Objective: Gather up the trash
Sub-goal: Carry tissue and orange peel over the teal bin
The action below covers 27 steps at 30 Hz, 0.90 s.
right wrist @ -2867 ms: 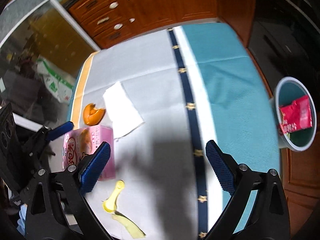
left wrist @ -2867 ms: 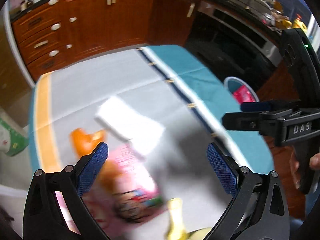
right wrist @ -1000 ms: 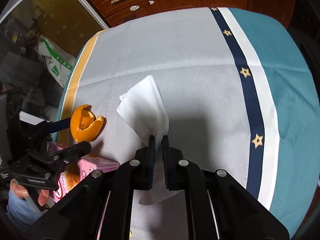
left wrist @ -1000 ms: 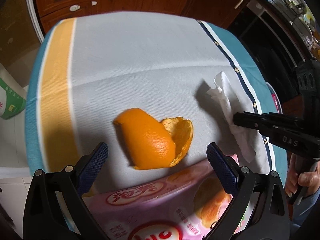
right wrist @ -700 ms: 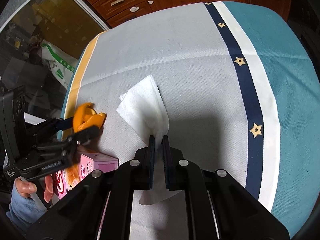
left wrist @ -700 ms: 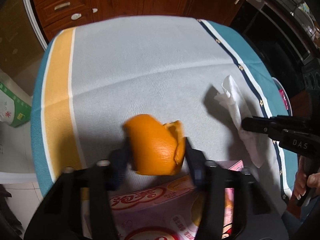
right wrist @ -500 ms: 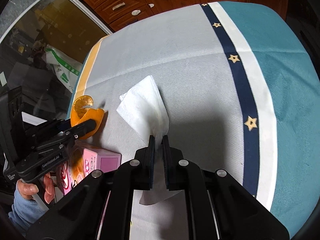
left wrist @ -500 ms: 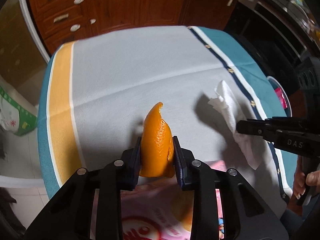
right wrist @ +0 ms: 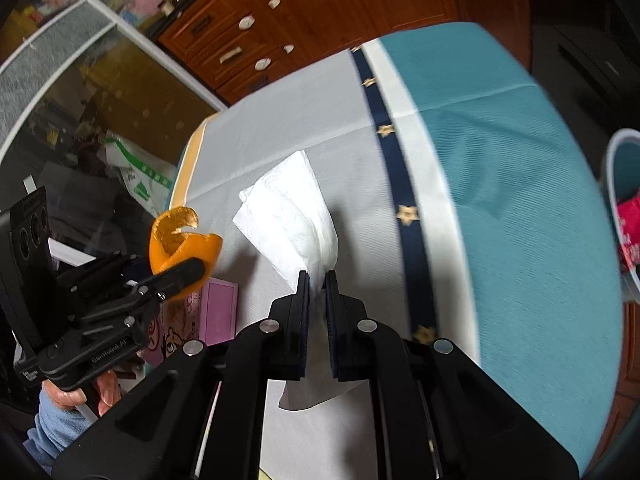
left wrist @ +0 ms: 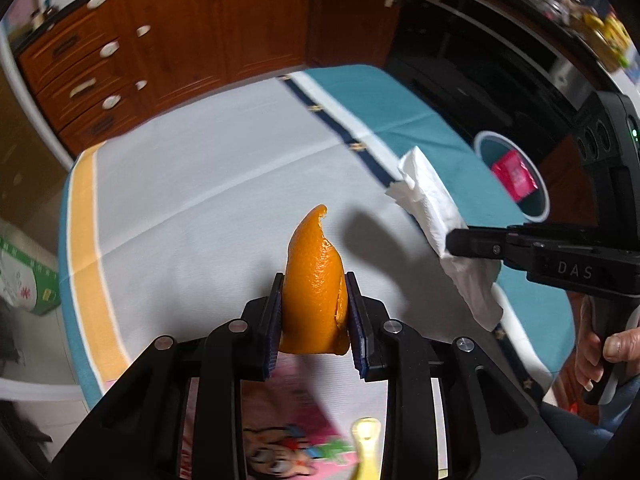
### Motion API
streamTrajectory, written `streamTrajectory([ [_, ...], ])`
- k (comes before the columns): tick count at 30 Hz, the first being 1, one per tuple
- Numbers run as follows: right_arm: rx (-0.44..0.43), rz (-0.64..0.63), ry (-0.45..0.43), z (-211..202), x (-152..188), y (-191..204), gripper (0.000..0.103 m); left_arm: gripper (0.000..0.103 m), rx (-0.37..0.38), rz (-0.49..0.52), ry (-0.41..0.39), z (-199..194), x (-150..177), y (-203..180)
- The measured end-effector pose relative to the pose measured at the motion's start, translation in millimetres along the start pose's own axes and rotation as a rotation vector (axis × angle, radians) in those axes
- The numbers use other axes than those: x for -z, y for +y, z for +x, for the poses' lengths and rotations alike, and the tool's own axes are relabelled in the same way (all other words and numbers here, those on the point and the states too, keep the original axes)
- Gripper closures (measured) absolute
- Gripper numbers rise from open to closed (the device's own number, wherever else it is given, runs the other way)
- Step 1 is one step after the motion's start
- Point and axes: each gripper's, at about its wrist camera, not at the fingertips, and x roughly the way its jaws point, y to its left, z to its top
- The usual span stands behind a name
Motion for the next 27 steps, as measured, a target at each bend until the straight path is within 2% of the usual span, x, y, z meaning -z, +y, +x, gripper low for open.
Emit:
streamTrajectory([
  [6,-0.004,0.067,-0.073,-36.7,13.8,-34.8,0.095,0.074,0.026,0.092,0.007,6.4,-15.4,-56.5],
  [14,0.009,0.163,-0.162,-83.1,30.6,-100.3,0.095,0.074,0.103,0.199,0.036,33.5,-36.5,-148.1],
  [27,0.180,0.410,-0.286,-164.8,42.0,-269.3,0.095,0.073,0.214,0.386,0.102,103.3,-81.5,-294.4],
])
